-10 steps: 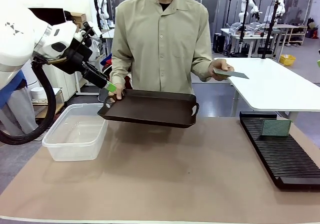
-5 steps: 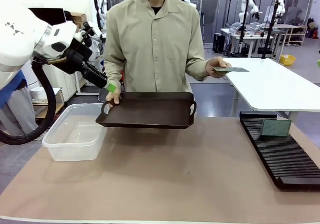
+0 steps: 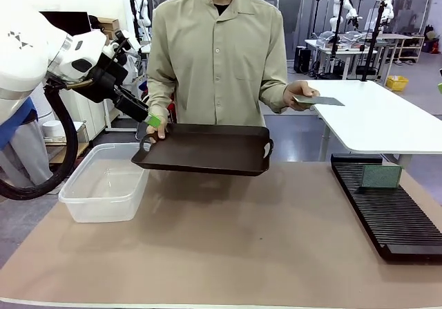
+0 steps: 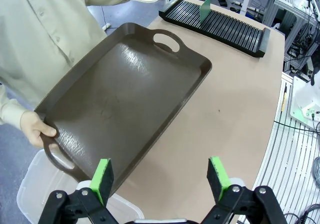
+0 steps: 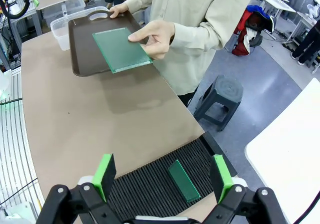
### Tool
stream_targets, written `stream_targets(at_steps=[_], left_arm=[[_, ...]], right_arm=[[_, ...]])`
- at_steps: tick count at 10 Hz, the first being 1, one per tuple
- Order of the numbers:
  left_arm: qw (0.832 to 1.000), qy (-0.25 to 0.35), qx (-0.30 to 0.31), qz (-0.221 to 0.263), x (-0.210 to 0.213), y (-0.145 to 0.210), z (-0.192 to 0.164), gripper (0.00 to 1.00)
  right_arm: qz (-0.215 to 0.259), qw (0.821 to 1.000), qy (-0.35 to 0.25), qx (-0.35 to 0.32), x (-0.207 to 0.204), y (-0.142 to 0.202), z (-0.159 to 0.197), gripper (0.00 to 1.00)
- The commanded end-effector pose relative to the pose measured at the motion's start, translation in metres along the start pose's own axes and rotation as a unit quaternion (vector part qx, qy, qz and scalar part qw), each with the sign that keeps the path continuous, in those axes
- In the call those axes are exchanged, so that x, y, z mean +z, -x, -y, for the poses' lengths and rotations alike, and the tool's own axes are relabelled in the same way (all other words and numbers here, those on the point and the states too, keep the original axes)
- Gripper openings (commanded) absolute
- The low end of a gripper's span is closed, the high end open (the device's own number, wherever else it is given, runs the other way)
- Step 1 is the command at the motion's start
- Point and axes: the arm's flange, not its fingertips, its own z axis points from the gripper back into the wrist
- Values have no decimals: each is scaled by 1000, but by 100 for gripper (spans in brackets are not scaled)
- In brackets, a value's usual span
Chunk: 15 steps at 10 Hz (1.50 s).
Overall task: Sort PCBs into racks and boxes based on the side picked up.
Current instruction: Pick up the Blank PCB handed by the Human.
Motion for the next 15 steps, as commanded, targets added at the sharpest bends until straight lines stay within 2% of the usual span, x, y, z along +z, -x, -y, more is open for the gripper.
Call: stream_targets(at_steps=[1,5,7,8,10,11,13,15], left_arm=[[1000,2,-2,-2,-1,1,0,100],[1000,2,-2,-2,-1,1,0,100],[1000,2,-2,-2,-1,1,0,100],[1000,2,-2,-2,-1,1,0,100],[1000,2,-2,-2,-1,1,0,100],[1000,2,-2,-2,-1,1,0,100],[1000,2,-2,-2,-1,1,0,100],[1000,2,-2,-2,-1,1,0,100]], right_arm=[[1,1000,0,0,0,0,0,100],[0,1000,0,0,0,0,0,100],[4,997,-40,-71,-24,-1,5,100],[-13,992,-71,-106,-26,-10,19,100],[-21,974,-116,-192,-44,-13,27,100],[-44,959,-137,-245,-52,-17,42,100],[-76,922,-175,-336,-75,-10,58,100],[-85,880,-228,-408,-99,1,81,100]])
